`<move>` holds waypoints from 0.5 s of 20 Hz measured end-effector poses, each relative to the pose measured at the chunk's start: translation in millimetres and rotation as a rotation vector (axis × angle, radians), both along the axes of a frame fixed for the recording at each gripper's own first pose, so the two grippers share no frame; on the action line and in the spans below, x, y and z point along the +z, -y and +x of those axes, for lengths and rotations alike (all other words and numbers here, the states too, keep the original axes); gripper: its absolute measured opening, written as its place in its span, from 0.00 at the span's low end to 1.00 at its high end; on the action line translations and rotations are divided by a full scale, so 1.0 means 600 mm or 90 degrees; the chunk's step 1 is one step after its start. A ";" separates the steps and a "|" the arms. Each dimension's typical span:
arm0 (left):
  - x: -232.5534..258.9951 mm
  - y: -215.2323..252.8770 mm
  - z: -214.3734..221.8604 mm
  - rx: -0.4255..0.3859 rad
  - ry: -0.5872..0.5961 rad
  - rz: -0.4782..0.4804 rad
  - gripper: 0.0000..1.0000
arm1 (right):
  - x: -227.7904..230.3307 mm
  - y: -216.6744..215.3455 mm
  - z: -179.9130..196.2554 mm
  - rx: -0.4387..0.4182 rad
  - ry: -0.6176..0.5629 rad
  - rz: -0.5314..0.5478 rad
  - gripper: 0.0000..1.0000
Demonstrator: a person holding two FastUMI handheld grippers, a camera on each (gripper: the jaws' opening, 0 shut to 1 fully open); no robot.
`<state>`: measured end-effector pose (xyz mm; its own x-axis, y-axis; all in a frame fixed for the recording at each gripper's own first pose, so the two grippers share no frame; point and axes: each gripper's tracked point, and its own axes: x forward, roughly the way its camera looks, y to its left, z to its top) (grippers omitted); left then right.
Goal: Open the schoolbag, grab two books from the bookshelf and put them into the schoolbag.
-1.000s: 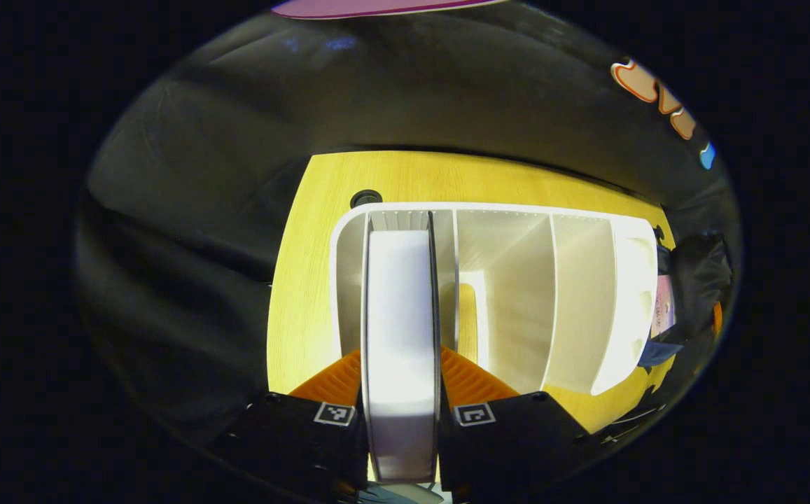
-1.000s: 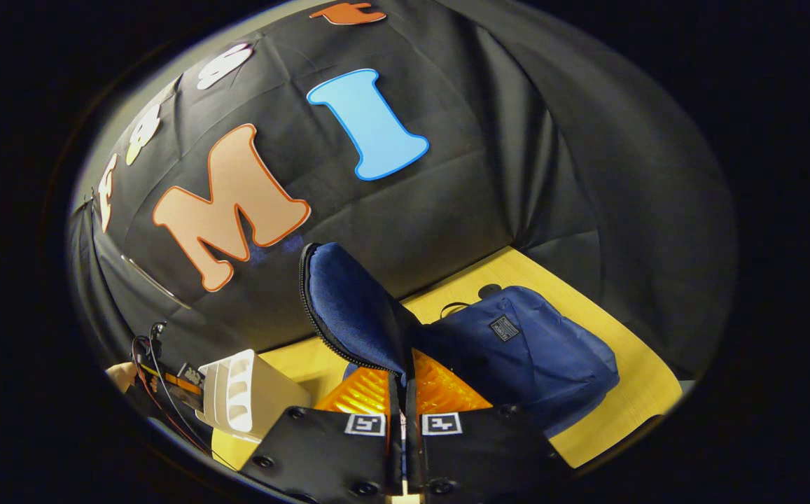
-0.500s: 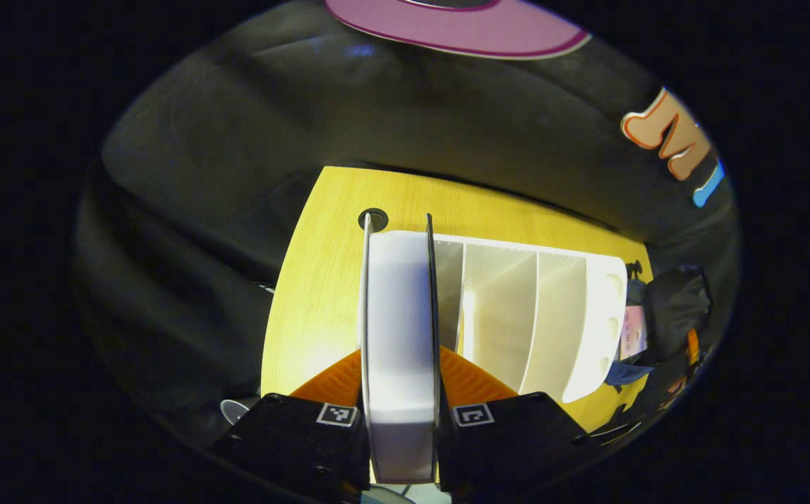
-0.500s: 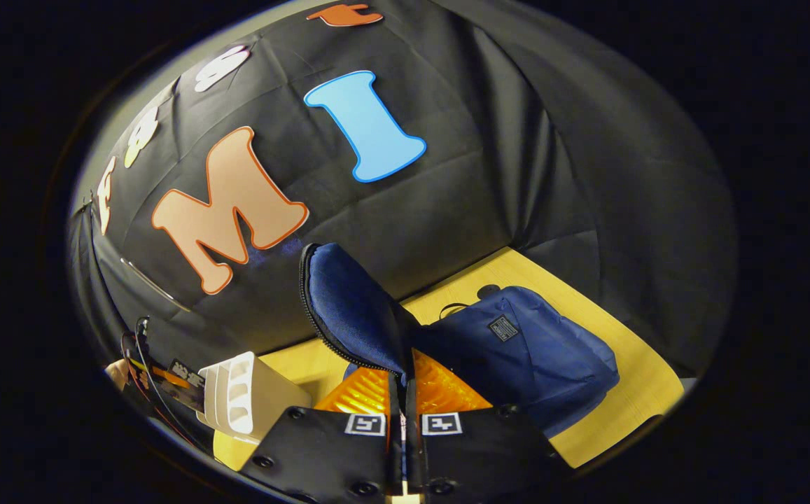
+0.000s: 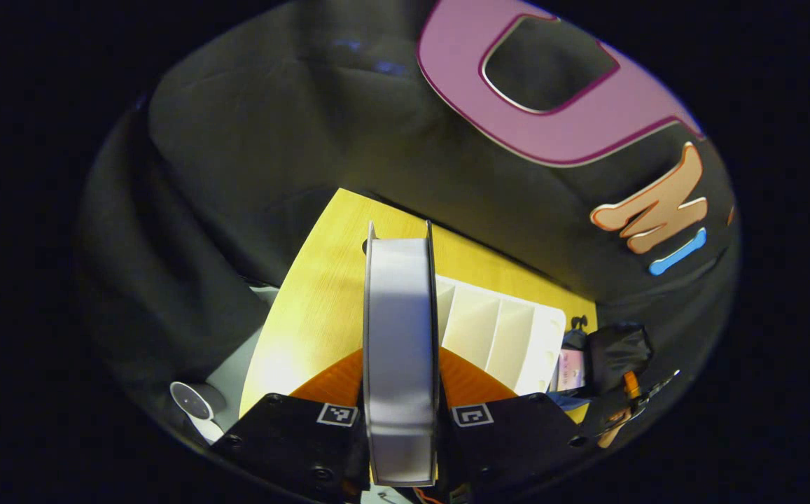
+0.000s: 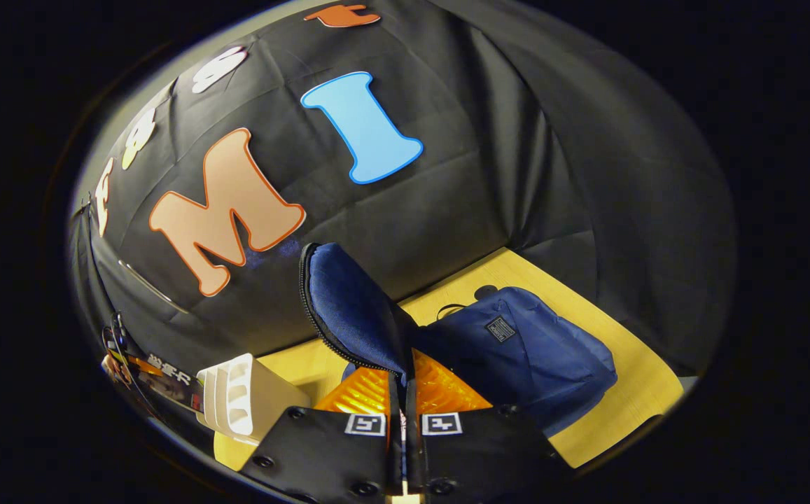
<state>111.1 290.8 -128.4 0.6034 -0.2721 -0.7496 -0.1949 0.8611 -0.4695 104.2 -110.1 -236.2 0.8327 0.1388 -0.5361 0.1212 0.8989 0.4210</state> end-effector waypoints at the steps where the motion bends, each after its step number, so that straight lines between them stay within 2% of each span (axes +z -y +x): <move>1: 0.014 -0.010 -0.006 0.010 0.012 -0.024 0.34 | 0.001 0.000 0.000 0.000 0.000 -0.001 0.05; 5: 0.065 -0.029 -0.011 0.072 0.077 -0.164 0.34 | 0.000 0.001 -0.002 -0.008 -0.002 0.002 0.06; 10: 0.103 -0.026 -0.038 0.102 0.146 -0.288 0.35 | 0.002 0.002 -0.004 -0.002 0.003 -0.010 0.05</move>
<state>88.3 306.4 -66.5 0.7983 -0.4291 -0.4225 -0.1560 0.5302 -0.8334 101.6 -111.1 -234.8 0.8358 0.1275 -0.5340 0.1222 0.9050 0.4074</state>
